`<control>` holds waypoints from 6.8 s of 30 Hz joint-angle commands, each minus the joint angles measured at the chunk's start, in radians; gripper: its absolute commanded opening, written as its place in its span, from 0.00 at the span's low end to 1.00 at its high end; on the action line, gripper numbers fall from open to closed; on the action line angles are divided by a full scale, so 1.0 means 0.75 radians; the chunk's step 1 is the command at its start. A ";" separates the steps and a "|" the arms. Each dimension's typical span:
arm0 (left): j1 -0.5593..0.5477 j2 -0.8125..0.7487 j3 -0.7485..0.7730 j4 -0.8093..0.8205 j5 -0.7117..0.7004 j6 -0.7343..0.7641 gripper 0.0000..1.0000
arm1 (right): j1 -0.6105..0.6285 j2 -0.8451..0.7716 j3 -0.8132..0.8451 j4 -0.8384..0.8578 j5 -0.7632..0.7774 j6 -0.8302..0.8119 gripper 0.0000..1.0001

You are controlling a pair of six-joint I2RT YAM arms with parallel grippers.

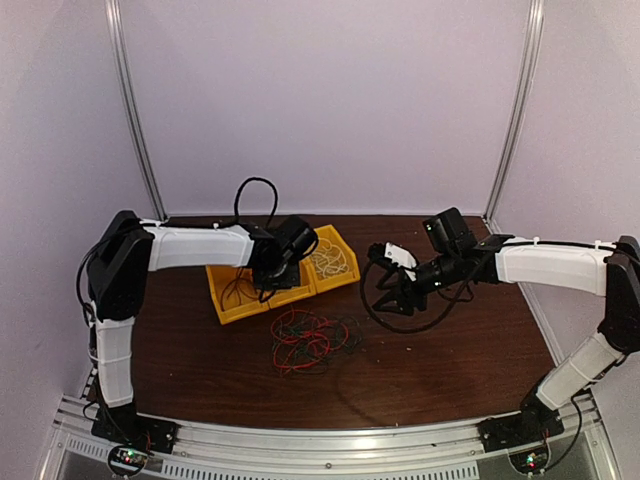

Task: Untangle the cables

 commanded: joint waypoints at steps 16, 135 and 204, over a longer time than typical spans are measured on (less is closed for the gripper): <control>0.048 -0.399 -0.171 -0.203 -0.287 0.014 0.00 | 0.009 0.012 0.020 -0.013 -0.026 -0.001 0.61; -0.367 -0.959 -1.083 1.570 0.549 1.060 0.47 | 0.542 0.107 1.389 -0.637 0.464 0.010 0.00; -0.471 0.060 -0.289 1.776 0.321 1.172 0.58 | 0.098 -0.001 1.800 -0.441 0.286 0.134 0.00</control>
